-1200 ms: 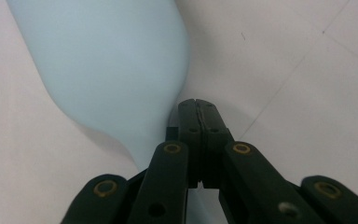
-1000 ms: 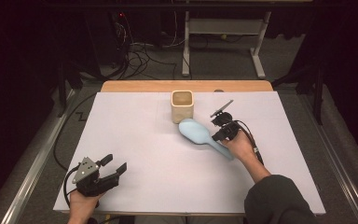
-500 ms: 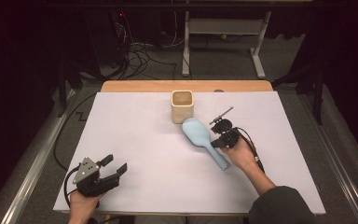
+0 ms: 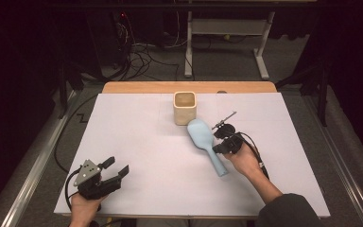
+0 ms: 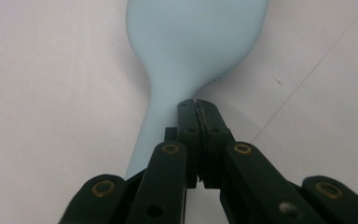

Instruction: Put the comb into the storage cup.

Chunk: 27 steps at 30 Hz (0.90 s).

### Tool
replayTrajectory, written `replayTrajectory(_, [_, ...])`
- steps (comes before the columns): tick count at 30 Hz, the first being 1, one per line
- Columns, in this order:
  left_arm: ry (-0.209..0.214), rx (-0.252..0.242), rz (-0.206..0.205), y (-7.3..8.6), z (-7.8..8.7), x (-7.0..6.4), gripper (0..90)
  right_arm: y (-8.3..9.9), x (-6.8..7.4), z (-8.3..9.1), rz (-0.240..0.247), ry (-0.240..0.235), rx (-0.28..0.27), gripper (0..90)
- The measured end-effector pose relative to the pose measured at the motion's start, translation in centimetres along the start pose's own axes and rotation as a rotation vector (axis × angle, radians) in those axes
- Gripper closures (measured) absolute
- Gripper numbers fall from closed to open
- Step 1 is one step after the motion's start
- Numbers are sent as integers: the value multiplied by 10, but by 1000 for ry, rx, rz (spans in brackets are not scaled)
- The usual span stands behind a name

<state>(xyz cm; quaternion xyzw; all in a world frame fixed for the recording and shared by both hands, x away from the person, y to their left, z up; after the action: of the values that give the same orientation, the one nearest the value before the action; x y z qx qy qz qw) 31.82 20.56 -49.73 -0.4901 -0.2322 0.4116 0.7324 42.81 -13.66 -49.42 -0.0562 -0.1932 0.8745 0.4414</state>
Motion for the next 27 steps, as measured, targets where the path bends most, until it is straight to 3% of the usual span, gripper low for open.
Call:
replayTrajectory(6, [2, 0, 2, 0, 0, 0, 339, 1, -3, 9, -30, 7, -40, 812])
replayTrajectory(11, [2, 0, -1, 0, 0, 0, 339, 0, 0, 18, -43, -17, -83, 717])
replayTrajectory(13, [2, 0, -2, 0, 0, 0, 339, 0, 4, 18, -45, -22, -83, 641])
replayTrajectory(18, [0, 0, 0, 0, 0, 0, 338, -1, 10, 13, -46, -7, -64, 558])
replayTrajectory(27, [-2, -1, -2, 0, 0, 0, 338, -4, 15, -1, -38, 24, -32, 474])
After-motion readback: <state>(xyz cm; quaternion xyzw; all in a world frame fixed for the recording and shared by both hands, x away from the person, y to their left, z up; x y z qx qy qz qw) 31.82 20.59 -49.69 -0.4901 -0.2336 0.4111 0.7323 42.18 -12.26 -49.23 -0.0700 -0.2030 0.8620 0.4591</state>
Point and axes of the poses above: each handheld gripper's, and its own axes: z roughly backward along the jaws, y roughly out of its underside, x roughly to its left, the point moved 8 cm from there along -z, roughly forward along the jaws, and after that the axes turned 4 degrees about -z, right-handed, at the moved point
